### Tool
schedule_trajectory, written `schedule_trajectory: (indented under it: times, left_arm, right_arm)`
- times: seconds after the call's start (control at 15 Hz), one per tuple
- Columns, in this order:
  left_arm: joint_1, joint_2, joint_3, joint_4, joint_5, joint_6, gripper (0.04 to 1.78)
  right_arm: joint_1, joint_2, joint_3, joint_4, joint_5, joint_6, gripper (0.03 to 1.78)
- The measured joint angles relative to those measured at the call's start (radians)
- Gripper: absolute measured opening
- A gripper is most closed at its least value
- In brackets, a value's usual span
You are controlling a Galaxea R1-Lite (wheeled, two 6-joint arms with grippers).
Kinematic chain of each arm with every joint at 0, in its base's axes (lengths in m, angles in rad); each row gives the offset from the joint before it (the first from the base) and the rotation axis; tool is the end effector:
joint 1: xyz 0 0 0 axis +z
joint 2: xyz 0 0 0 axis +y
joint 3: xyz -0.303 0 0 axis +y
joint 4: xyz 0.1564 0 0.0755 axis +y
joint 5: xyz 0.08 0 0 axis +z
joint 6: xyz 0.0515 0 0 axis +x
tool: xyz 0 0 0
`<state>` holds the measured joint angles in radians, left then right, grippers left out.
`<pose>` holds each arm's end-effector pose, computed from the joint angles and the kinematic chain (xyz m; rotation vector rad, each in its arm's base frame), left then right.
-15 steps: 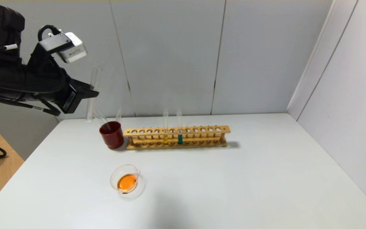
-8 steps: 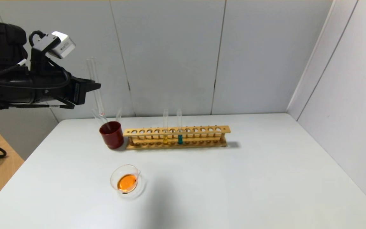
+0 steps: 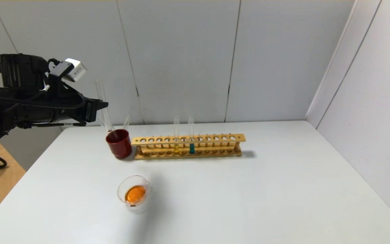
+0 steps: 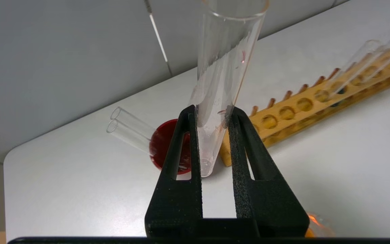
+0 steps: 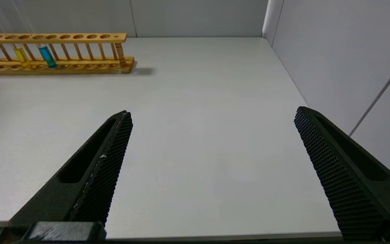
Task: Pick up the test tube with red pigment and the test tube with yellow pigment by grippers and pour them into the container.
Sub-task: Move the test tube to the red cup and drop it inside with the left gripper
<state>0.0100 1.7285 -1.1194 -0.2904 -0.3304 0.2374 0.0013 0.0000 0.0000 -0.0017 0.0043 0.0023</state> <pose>0.3414 -0.0133 0.2314 0.1792 0.2759 -0.3532 -0.0151 0.0002 0.0757 0.0023 -0.0017 0.0056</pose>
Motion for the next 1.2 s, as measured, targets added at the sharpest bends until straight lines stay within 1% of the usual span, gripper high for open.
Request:
schedule_trajectory:
  times: [0.33,0.67,1.13,1.2]
  left_arm:
    - [0.023,0.08,0.008,-0.06,0.001,-0.005,0.3]
    - [0.019,0.194,0.009,-0.238,0.009,-0.01,0.3]
    - [0.017,0.255,0.01,-0.256,0.001,-0.011,0.3]
    - [0.017,0.258,0.011,-0.257,0.001,-0.013,0.33]
  right_arm:
    - [0.0,0.0,0.0,0.0,0.0,0.0,1.75]
    - [0.0,0.0,0.0,0.0,0.0,0.0,1.75]
    - [0.0,0.0,0.0,0.0,0.0,0.0,1.75]
    - [0.0,0.0,0.0,0.0,0.0,0.0,1.75]
